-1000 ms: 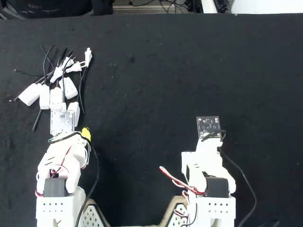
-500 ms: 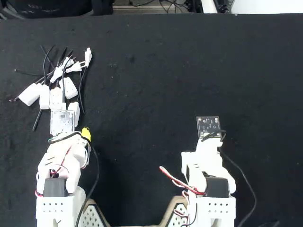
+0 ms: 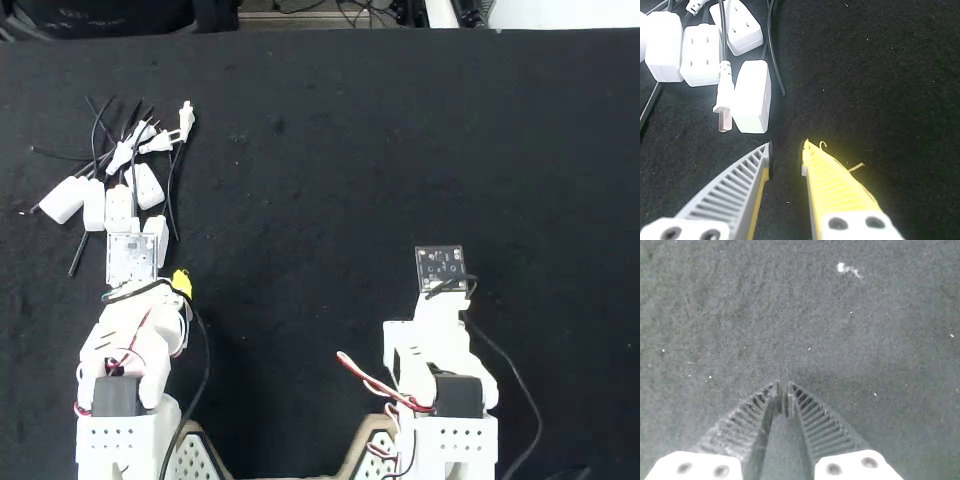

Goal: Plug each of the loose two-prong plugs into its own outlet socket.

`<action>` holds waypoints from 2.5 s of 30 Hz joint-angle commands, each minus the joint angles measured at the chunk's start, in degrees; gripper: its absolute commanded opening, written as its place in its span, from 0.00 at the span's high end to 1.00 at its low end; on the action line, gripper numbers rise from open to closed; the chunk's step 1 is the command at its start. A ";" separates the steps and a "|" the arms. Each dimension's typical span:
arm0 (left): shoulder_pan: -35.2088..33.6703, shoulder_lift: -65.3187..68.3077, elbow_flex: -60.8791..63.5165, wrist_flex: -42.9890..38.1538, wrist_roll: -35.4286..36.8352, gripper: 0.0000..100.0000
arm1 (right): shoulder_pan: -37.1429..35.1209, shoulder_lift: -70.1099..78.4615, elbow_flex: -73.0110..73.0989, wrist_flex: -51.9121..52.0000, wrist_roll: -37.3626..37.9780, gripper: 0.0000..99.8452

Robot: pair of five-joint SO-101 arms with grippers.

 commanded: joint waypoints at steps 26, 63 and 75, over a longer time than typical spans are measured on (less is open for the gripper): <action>0.40 -0.09 1.10 0.26 0.70 0.88 | 0.88 -5.05 -0.31 0.44 0.09 0.99; -36.79 -0.18 0.75 -17.49 0.26 0.86 | 0.53 -5.05 -0.31 -0.70 0.00 0.99; -27.82 -0.09 -16.57 5.54 0.26 0.79 | 0.62 -5.14 -9.01 -13.98 7.03 0.98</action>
